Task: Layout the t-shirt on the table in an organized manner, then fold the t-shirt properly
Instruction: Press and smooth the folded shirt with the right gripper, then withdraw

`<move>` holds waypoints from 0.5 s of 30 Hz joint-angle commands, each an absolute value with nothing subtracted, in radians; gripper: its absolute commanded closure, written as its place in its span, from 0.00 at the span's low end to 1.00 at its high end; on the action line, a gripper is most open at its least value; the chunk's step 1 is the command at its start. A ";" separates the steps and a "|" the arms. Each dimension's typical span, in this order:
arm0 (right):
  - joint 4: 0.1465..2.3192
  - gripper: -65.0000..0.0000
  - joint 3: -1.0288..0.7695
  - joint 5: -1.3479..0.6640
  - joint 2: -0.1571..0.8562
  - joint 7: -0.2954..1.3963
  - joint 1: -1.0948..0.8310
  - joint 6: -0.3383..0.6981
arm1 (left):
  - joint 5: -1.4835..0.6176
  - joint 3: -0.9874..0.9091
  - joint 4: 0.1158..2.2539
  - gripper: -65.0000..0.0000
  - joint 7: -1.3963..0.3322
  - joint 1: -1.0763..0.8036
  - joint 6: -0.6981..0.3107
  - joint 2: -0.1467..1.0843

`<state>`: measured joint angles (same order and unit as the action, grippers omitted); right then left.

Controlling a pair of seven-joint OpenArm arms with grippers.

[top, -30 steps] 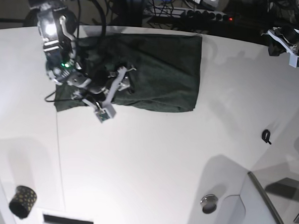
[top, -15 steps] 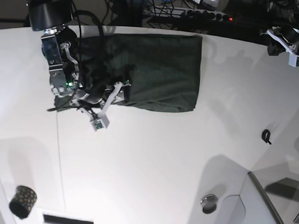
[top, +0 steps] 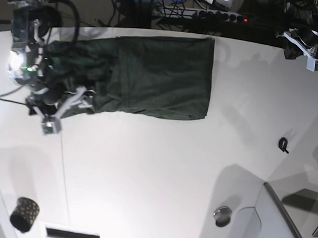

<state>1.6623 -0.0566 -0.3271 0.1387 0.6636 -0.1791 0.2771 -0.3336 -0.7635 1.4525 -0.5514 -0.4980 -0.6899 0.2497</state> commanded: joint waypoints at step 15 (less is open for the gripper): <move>1.129 0.00 -0.641 -0.717 0.249 1.013 -0.064 0.698 | -0.337 -0.717 1.468 1.00 -0.533 -0.460 -0.698 0.254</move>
